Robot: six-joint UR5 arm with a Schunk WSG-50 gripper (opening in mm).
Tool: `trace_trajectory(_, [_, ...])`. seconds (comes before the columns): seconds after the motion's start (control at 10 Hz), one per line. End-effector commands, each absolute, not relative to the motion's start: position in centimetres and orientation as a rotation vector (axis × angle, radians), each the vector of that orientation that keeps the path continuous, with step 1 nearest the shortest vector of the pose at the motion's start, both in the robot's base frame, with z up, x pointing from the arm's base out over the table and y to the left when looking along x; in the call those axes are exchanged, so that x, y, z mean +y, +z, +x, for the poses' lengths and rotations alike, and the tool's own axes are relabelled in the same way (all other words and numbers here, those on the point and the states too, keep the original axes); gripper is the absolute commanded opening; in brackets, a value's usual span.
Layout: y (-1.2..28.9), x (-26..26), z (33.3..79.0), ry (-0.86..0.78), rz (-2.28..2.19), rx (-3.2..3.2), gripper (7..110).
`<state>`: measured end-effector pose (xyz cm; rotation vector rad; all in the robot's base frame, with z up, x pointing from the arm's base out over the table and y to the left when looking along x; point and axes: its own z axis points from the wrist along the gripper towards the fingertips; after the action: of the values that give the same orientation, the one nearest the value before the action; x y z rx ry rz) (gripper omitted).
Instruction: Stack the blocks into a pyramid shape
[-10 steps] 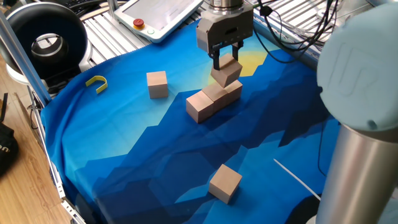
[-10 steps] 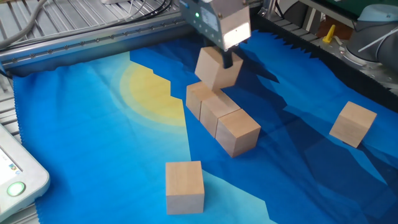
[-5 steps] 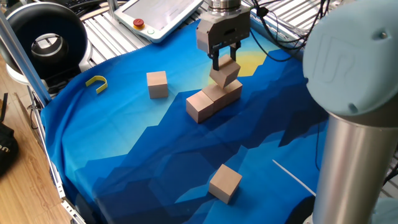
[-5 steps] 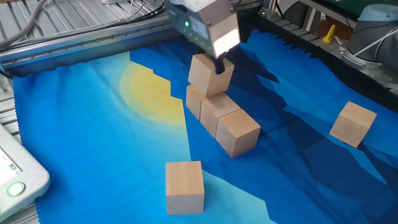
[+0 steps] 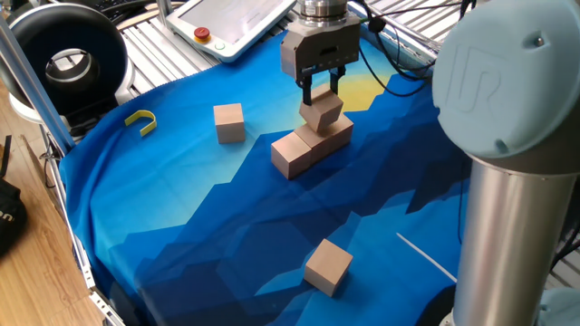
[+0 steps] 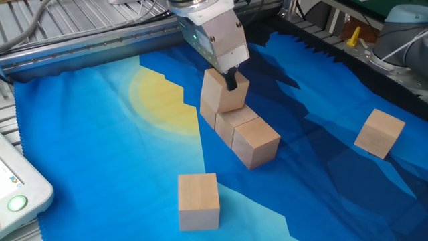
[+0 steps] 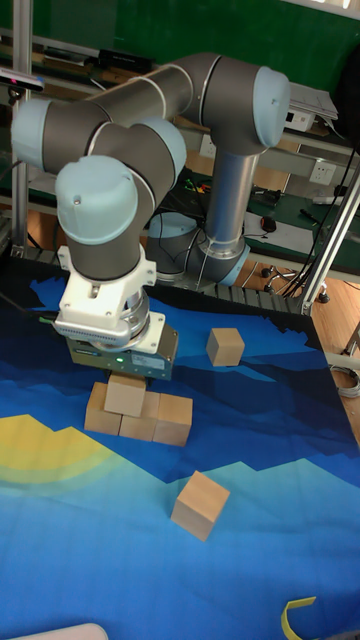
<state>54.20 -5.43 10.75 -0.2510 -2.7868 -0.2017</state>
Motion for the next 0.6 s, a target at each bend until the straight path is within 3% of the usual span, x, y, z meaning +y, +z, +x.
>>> trace_trajectory(0.0, [11.44, -4.97, 53.46, -0.226, -0.253, -2.756, 7])
trace_trajectory(0.5, [10.62, -5.55, 53.35, -0.213, -0.154, -2.745, 7])
